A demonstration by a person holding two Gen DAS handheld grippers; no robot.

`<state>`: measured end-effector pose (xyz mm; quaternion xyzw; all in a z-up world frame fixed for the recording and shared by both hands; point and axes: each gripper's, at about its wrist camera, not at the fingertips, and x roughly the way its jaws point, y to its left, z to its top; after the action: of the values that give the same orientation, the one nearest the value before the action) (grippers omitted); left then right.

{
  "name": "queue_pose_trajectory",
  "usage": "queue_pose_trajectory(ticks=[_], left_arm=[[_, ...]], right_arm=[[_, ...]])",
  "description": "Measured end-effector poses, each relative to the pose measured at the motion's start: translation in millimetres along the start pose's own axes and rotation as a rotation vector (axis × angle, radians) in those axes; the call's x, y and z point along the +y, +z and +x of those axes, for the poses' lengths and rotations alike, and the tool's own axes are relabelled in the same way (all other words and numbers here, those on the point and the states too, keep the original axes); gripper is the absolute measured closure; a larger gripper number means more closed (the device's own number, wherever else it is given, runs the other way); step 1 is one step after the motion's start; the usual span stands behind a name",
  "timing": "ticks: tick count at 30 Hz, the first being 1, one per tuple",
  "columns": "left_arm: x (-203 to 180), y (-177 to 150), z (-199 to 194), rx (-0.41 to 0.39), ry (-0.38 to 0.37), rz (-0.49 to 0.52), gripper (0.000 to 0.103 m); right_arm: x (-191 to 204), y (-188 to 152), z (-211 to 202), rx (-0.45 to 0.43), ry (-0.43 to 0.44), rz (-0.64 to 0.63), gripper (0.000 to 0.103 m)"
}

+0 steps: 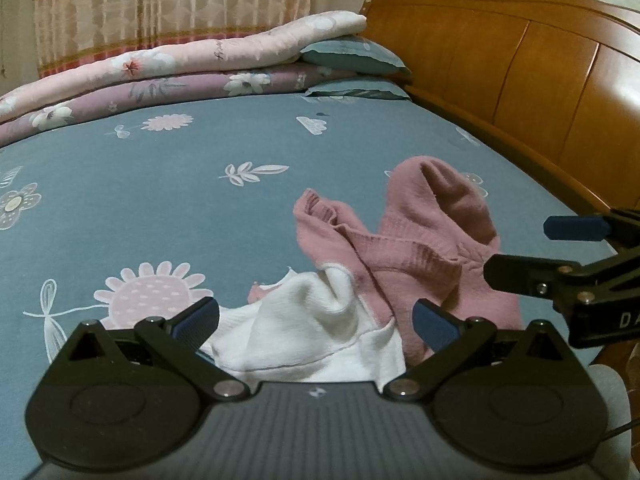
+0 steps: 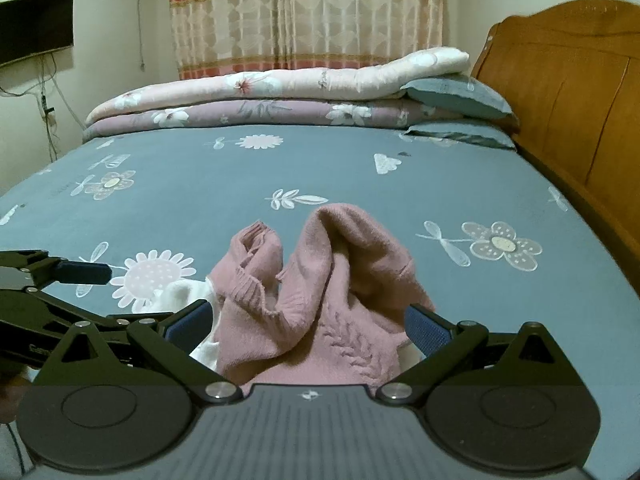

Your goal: Fold clothes

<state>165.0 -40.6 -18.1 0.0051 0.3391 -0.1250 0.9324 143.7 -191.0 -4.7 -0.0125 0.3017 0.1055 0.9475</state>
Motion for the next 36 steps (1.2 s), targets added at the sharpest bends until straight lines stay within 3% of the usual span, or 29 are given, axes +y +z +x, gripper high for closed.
queue_pose_trajectory(ticks=[11, 21, 27, 29, 36], left_arm=[[-9.2, 9.2, 13.7, 0.015, -0.001, 0.027, 0.006], [-7.8, 15.0, 21.2, 0.010, 0.010, 0.035, 0.008], [-5.7, 17.1, 25.5, 0.005, 0.021, 0.035, 0.021], [-4.0, 17.1, 26.7, 0.003, 0.023, 0.031, 0.029], [3.3, 17.4, 30.0, 0.000, 0.008, 0.014, 0.036]], right_arm=[[-6.5, -7.8, 1.4, -0.016, 0.005, -0.007, 0.000], [-6.7, -7.6, 5.8, -0.018, 0.030, -0.025, 0.014], [-4.6, -5.9, 9.6, -0.021, 0.046, -0.032, 0.023], [-4.7, -5.4, 11.1, -0.018, 0.053, -0.031, 0.028], [-2.9, -1.6, 7.0, -0.033, 0.113, -0.020, 0.037]])
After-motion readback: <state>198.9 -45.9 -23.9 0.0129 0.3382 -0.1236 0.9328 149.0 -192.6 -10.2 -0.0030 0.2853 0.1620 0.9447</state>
